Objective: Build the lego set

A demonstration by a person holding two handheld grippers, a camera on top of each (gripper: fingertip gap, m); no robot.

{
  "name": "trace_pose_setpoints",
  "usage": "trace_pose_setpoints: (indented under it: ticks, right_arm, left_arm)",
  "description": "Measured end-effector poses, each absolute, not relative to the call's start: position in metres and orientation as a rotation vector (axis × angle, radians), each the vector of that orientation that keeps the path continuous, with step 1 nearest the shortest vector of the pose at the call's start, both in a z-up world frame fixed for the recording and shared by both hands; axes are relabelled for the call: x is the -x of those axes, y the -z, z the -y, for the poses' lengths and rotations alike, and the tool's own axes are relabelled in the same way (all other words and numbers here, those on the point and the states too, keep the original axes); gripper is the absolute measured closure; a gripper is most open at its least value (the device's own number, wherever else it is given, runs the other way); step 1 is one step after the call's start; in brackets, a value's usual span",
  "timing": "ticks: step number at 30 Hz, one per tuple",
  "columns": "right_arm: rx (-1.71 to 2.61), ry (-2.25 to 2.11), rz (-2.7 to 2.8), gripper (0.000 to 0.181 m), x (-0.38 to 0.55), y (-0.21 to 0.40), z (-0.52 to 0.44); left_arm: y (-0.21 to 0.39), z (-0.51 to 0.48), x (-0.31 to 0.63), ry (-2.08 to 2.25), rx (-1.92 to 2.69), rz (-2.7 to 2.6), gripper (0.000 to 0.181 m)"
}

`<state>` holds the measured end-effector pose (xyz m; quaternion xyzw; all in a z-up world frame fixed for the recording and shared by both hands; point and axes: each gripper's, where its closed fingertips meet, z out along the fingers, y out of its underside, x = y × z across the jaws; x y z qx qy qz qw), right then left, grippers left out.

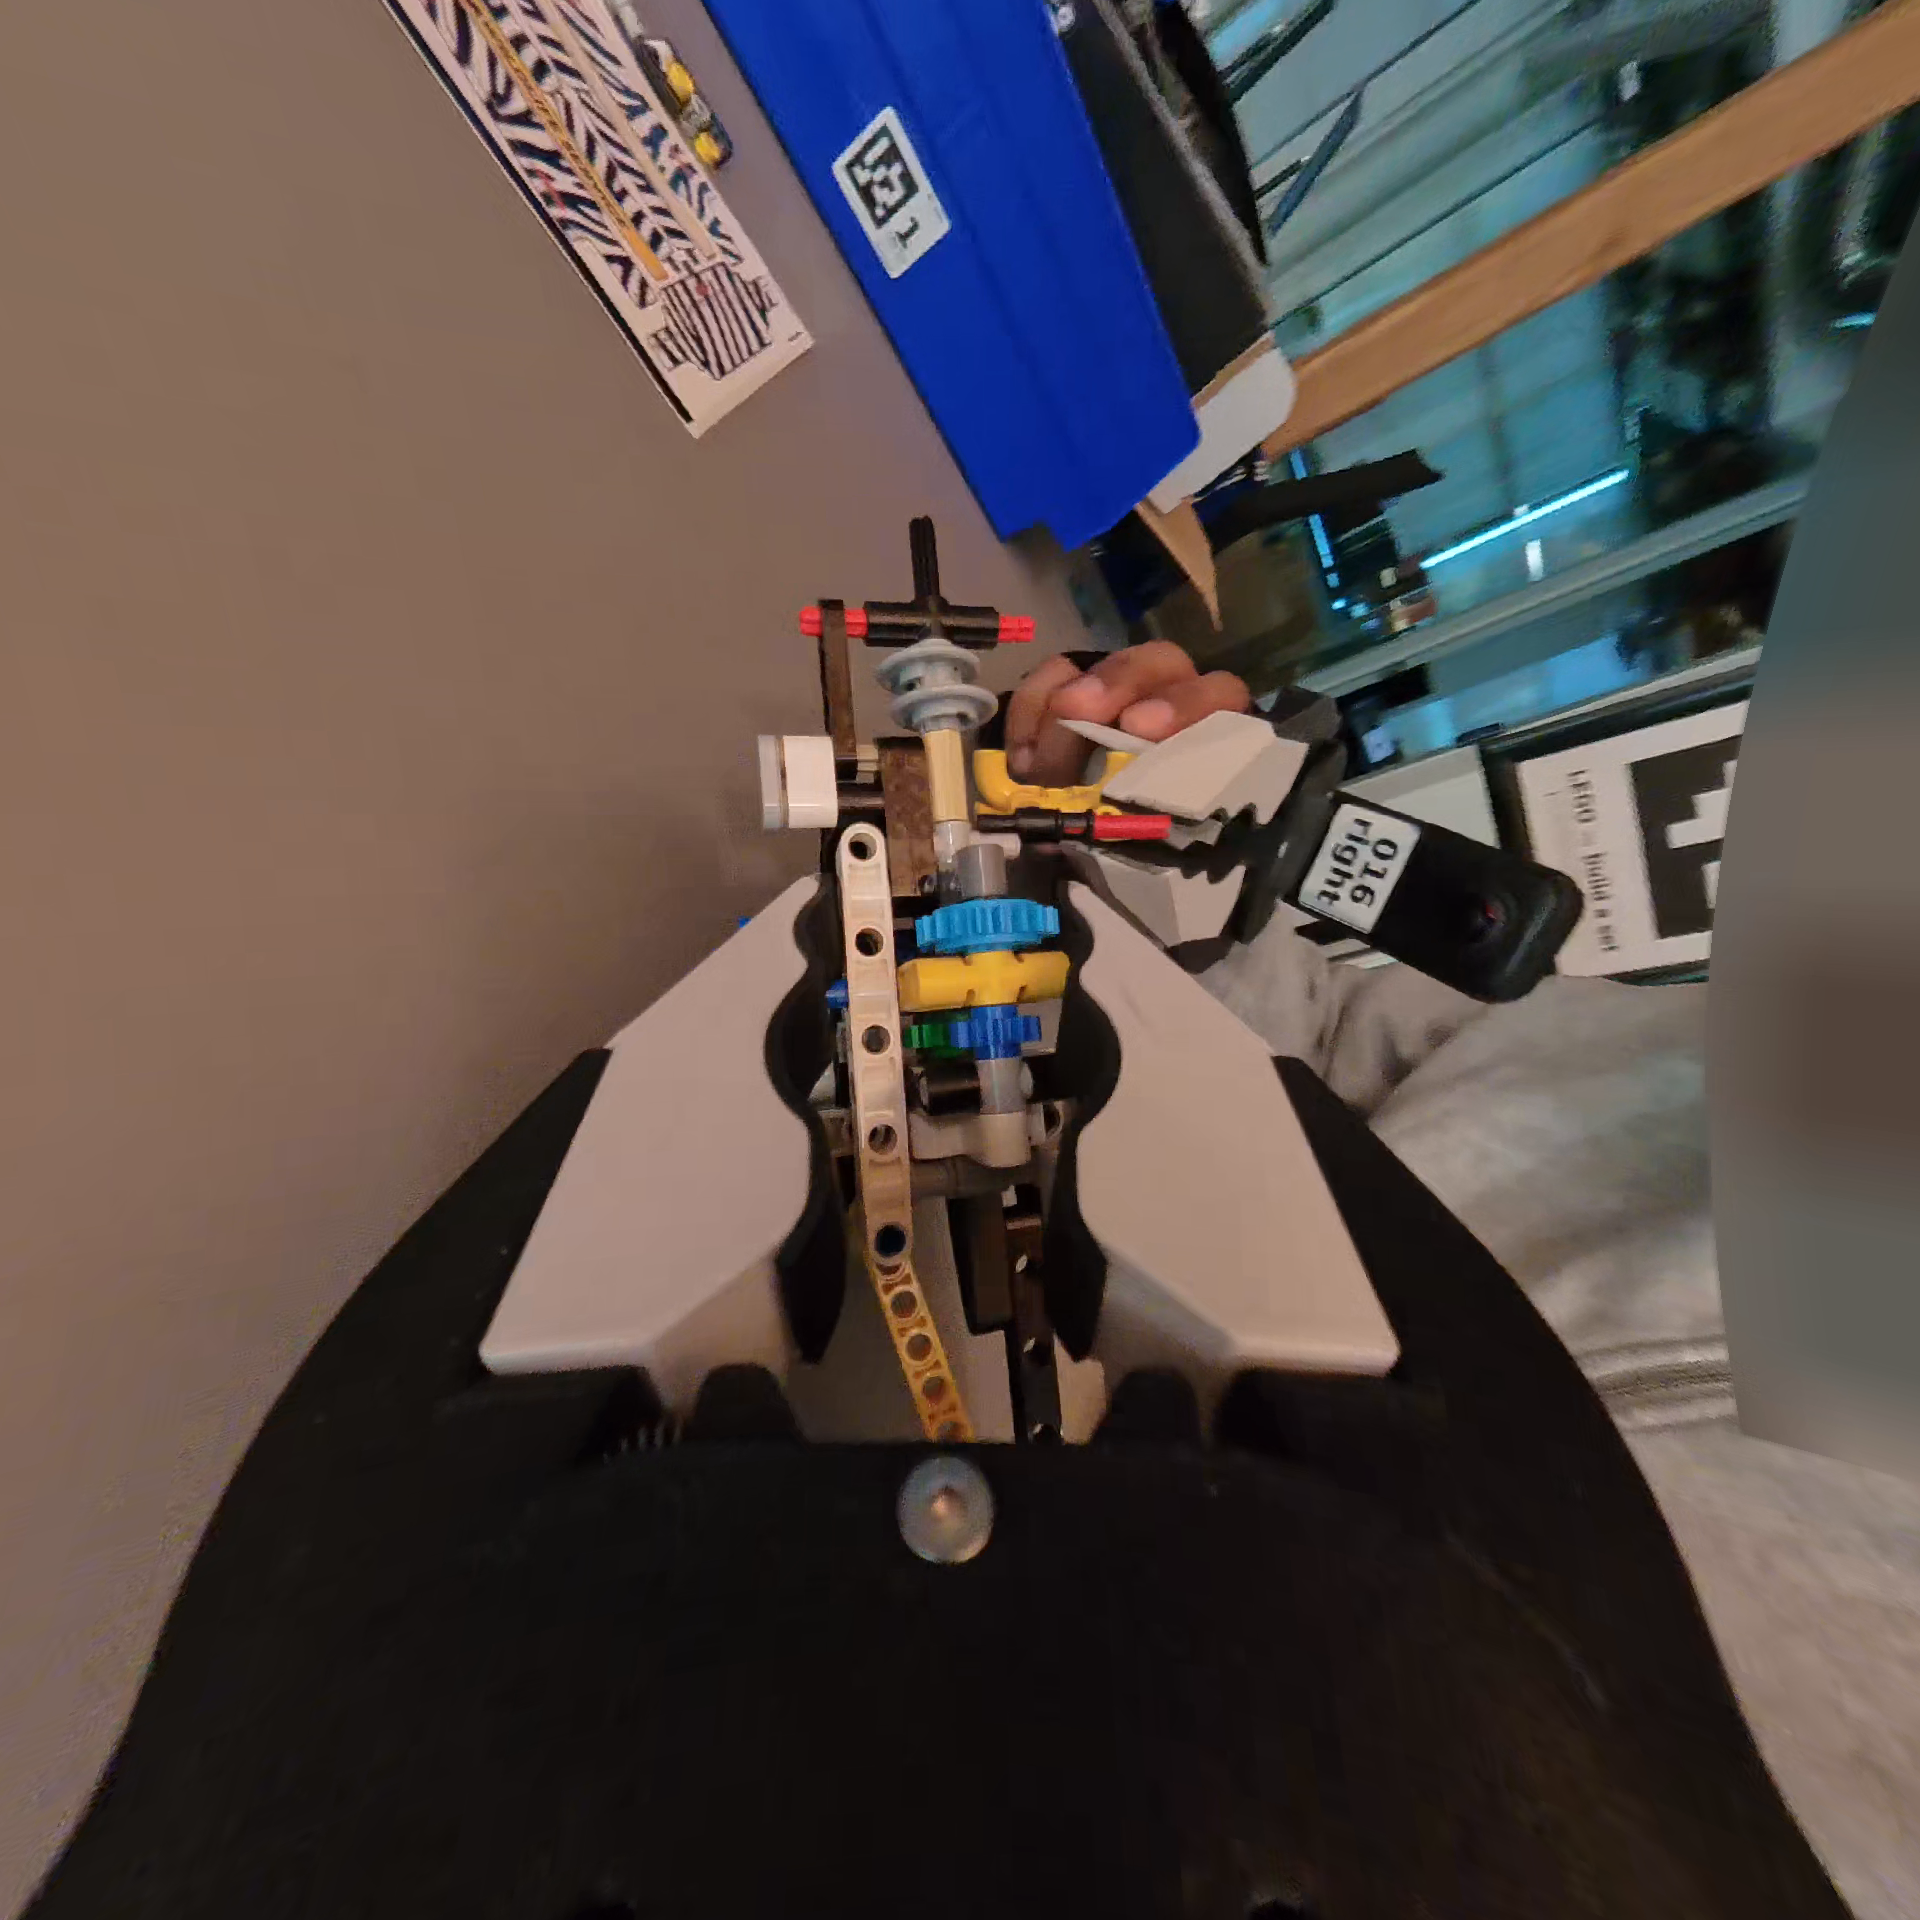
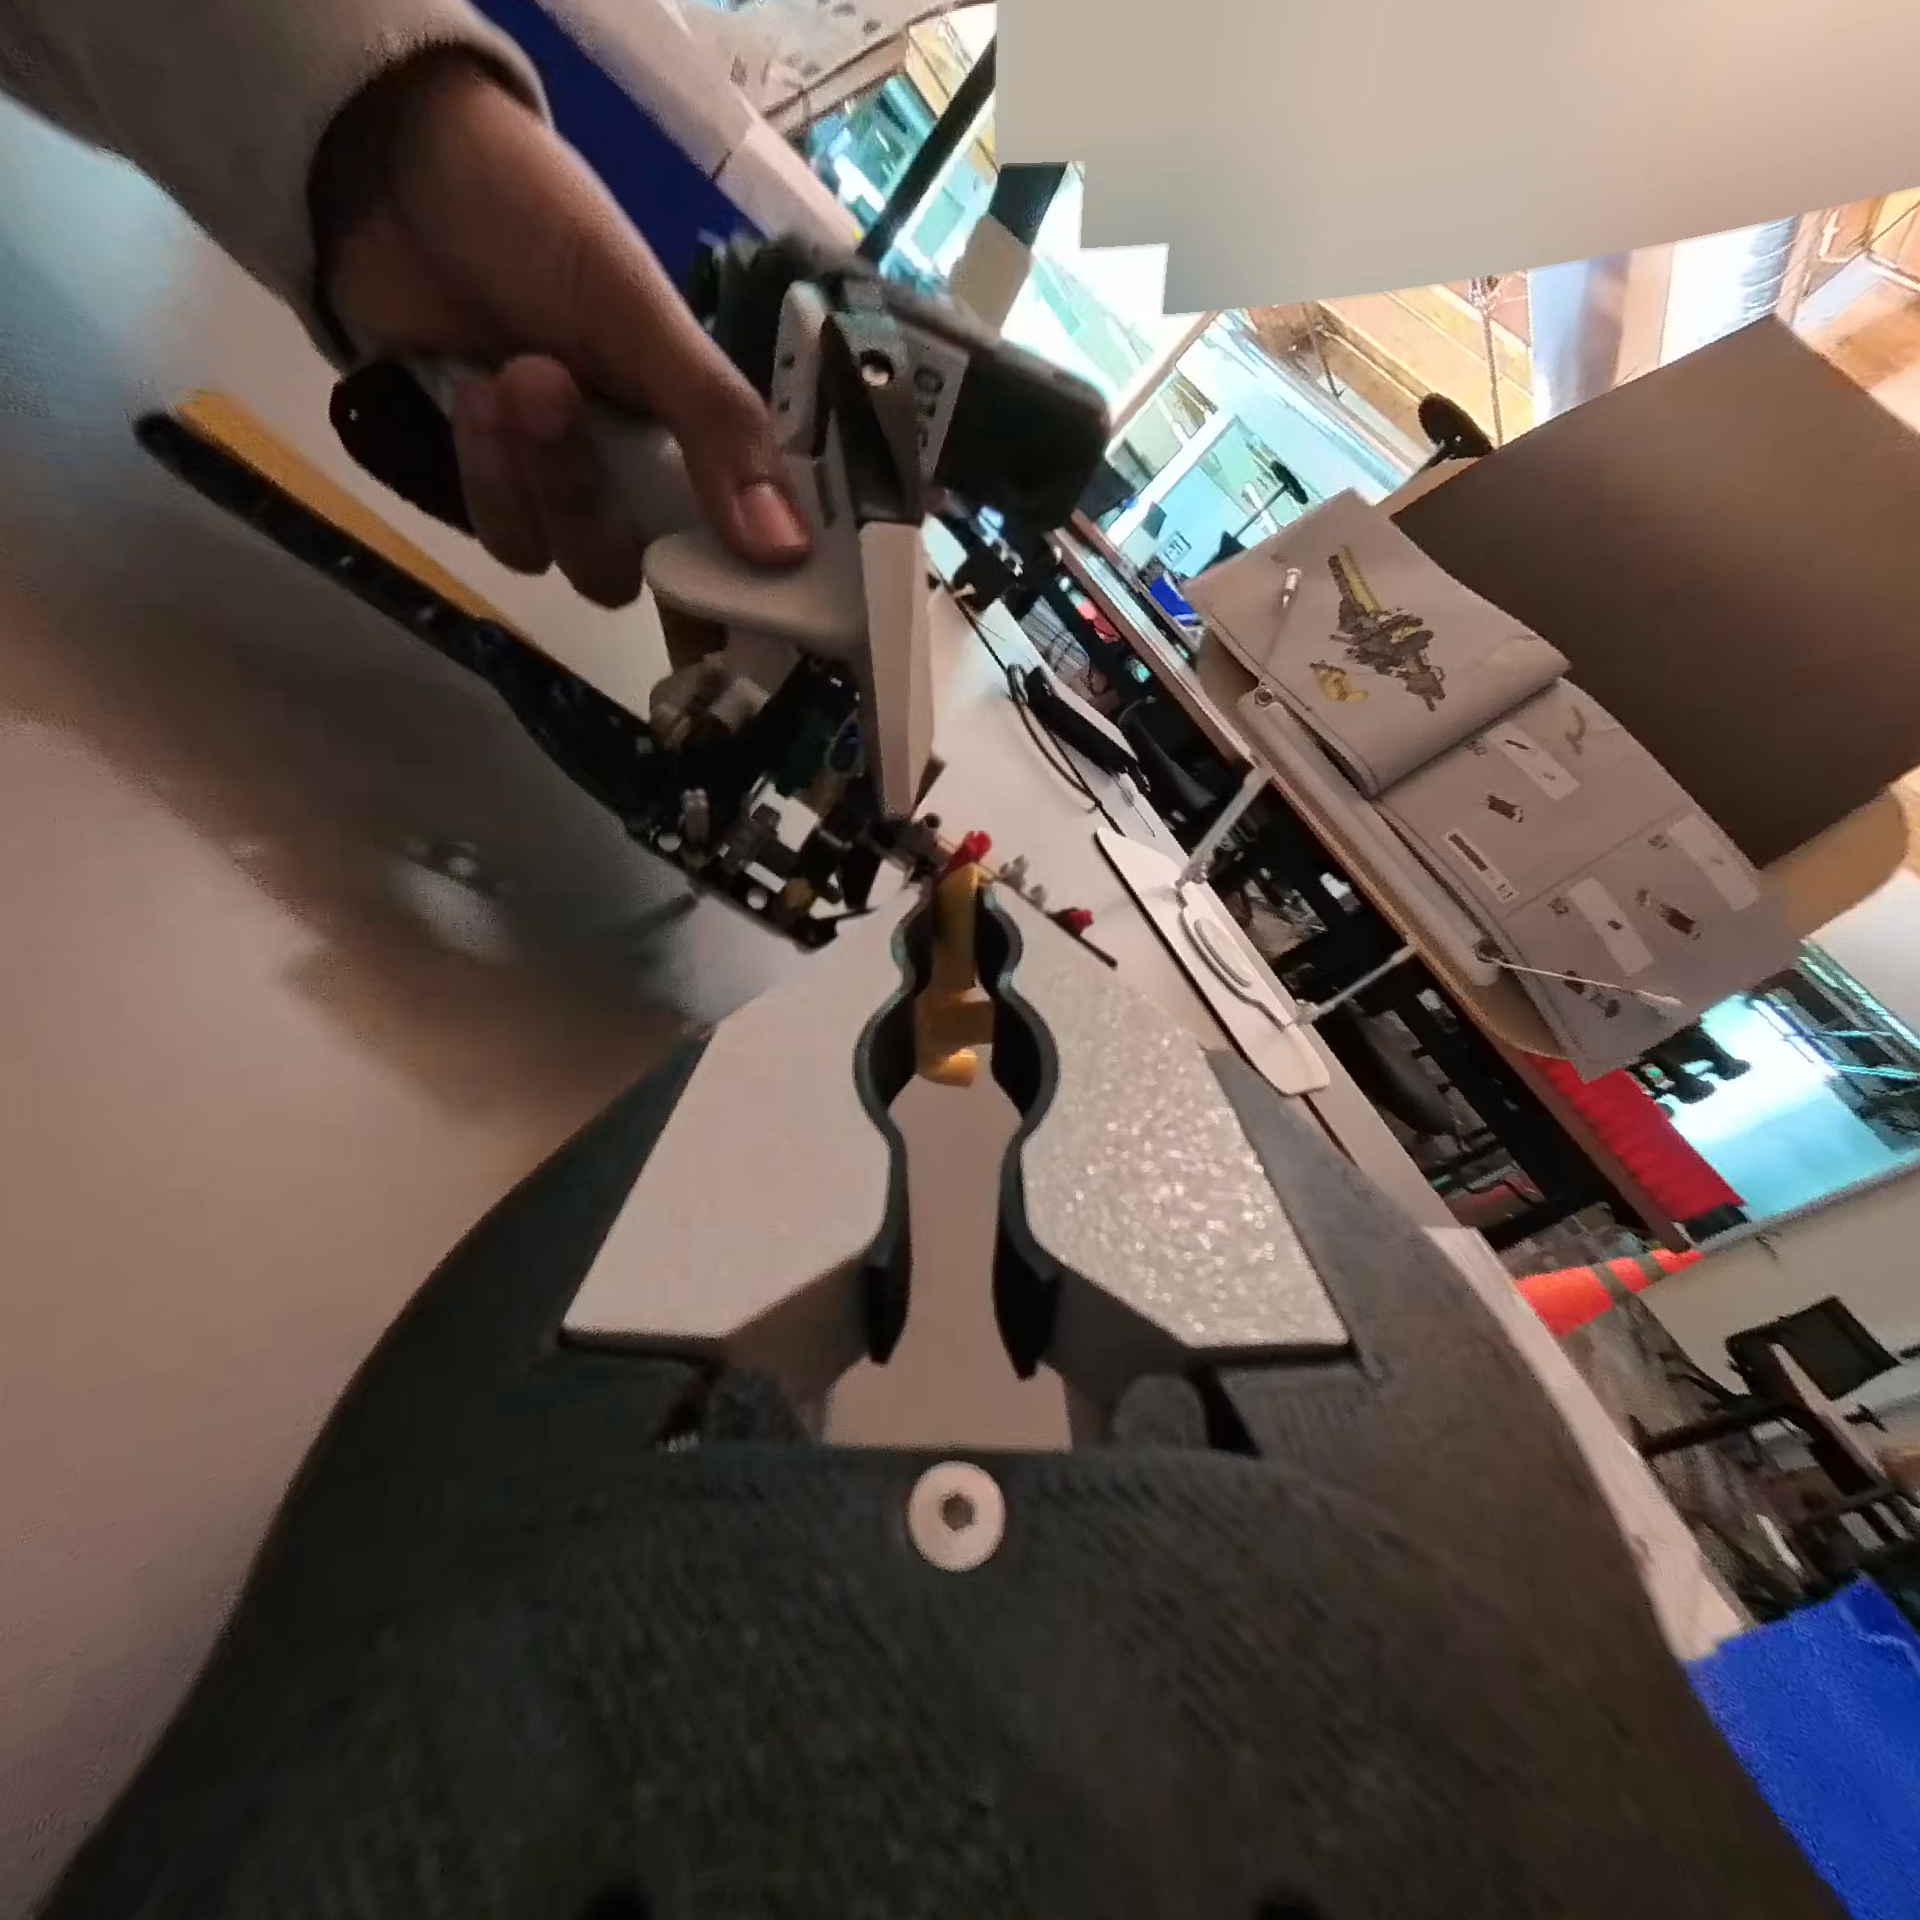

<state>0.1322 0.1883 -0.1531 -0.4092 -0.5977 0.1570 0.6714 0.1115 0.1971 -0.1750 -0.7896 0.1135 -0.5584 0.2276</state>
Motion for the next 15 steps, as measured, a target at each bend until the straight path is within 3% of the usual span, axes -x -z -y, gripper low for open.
trace_pose_setpoints:
  ticks: [15]
  right_arm:
    - [0.817,-0.387,1.43,0.175,-0.12,0.157,-0.18]
  left_arm:
    - [0.166,-0.18,-0.117,1.848,1.957,-0.463,0.145]
